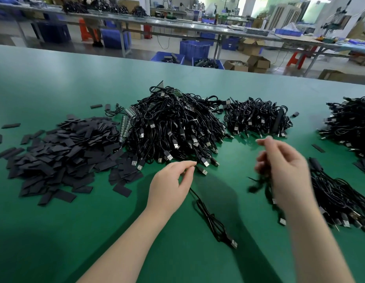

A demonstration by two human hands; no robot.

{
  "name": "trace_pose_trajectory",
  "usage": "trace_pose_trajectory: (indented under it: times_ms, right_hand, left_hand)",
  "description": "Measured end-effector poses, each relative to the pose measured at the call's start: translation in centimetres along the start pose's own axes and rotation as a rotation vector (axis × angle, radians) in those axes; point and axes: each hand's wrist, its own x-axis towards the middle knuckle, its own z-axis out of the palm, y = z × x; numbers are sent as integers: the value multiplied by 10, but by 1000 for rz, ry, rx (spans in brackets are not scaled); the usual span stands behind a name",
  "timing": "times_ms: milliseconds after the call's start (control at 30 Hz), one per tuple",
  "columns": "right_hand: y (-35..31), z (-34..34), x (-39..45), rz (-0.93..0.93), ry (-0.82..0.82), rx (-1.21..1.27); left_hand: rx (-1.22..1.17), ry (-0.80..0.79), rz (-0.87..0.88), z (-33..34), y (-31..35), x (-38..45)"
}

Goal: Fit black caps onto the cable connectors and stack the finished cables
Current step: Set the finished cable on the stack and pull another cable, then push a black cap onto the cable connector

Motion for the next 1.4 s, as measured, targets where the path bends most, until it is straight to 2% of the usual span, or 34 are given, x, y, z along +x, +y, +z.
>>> trace_pose_trajectory:
  times_ms: [133, 233, 300, 367, 433, 467, 533, 633, 767, 867, 1033, 1200, 1300, 1400]
  right_hand:
    - [-4, -59, 33, -84, 270, -873]
    - [9, -80, 44, 130, 226, -1396]
    - [17, -74, 38, 143, 219, -1593]
    - [22, -54, 25, -85, 223, -1565]
    - [28, -22, 5, -251, 60, -1407]
    - [32, -3, -5, -238, -63, -1304]
    - [41, 34, -22, -84, -292, -1150]
    - [55, 70, -33, 24, -438, -1078]
    - [61, 83, -27, 72, -431, -970]
    - [62, 84, -27, 178, -384, -664]
    - [60, 82, -32, 295, -384, -357]
    - [57, 85, -34, 367, -428, -276]
    - [56, 89, -37, 278, -371, -334]
    - [51, 94, -43, 11, -169, -437]
  left_hand:
    - [101, -106, -68, 3, -2, 0]
    - [147, -125, -78, 5, -3, -1]
    - [161, -117, -98, 5, -5, 0]
    - [153, -97, -125, 5, -7, 1]
    - [116, -80, -157, 5, -11, 2]
    - [67, -71, -180, 5, -13, 3]
    - [-72, -42, -230, 4, -17, 5]
    - [-211, 32, -258, 2, -22, 9]
    - [-239, 86, -279, -3, -27, 14]
    - [-194, 92, -273, -5, -27, 15]
    - [-147, -53, -224, -4, -21, 13]
    - [-337, -121, -245, 0, -16, 13]
    - [-515, -45, -375, -1, -16, 17]
    - [-734, 90, -547, -7, -15, 19]
